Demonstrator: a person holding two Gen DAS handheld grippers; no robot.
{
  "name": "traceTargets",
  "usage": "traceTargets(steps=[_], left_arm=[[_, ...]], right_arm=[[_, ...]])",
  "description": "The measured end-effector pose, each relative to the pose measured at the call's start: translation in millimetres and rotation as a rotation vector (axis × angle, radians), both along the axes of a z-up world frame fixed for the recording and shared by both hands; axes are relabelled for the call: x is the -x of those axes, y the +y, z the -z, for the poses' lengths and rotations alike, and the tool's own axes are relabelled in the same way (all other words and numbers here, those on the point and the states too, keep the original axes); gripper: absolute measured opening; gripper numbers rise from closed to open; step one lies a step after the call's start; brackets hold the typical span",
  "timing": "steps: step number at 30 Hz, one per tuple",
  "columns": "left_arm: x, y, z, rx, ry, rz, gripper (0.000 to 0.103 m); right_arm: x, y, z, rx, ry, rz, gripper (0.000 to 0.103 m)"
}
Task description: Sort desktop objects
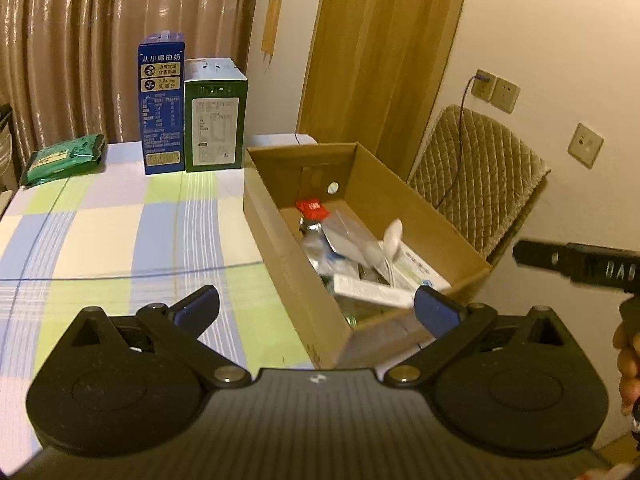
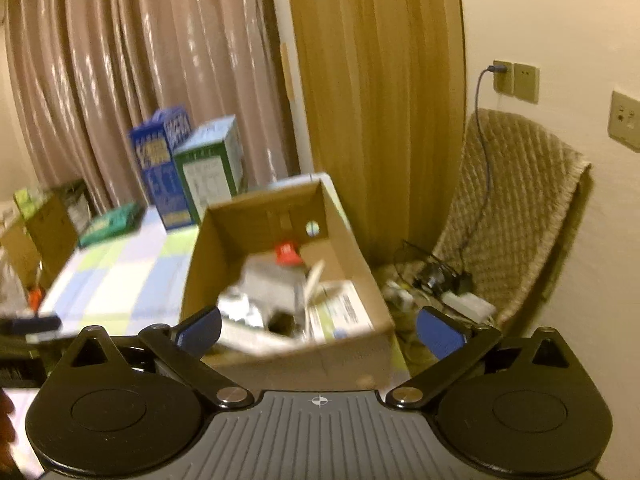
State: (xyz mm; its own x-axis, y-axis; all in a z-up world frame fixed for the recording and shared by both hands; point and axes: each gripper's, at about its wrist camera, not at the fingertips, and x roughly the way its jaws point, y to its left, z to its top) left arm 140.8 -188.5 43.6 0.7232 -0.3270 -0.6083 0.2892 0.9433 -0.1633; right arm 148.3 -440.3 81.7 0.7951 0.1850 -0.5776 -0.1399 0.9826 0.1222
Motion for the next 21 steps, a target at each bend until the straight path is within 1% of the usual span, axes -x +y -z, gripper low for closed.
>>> traceTargets(steps=[3, 7, 10, 12, 17, 21], left_arm=[[19.9, -2.2, -5.8, 0.006, 0.018, -0.007, 0.102], [42.8, -10.6, -8.7, 0.005, 0.045, -0.009, 0.102], [58.6, -17.4, -9.9, 0.002, 0.050, -0.011, 0.102], [68.2, -22.4, -11.0, -0.010, 0.050, -0.015, 0.102], [87.0, -26.1, -11.4, -0.011, 0.064, -0.026, 0.102], [96.5, -25.9, -8.8, -0.017, 0.068, -0.027, 0.102]], right_arm=[[23.8, 1.1, 2.4, 0.030, 0.014, -0.010, 0.101], [51.8, 2.0, 4.6, 0.041, 0.026, -0.022, 0.101], [69.6, 3.8, 6.1, 0.054, 0.031, -0.033, 0.101], [78.1, 4.8, 6.3, 0.057, 0.035, -0.044, 0.101], [96.5, 3.9, 4.0, 0.038, 0.043, -0.042, 0.101], [103.7, 4.1, 0.3, 0.054, 0.037, -0.038, 0.101]])
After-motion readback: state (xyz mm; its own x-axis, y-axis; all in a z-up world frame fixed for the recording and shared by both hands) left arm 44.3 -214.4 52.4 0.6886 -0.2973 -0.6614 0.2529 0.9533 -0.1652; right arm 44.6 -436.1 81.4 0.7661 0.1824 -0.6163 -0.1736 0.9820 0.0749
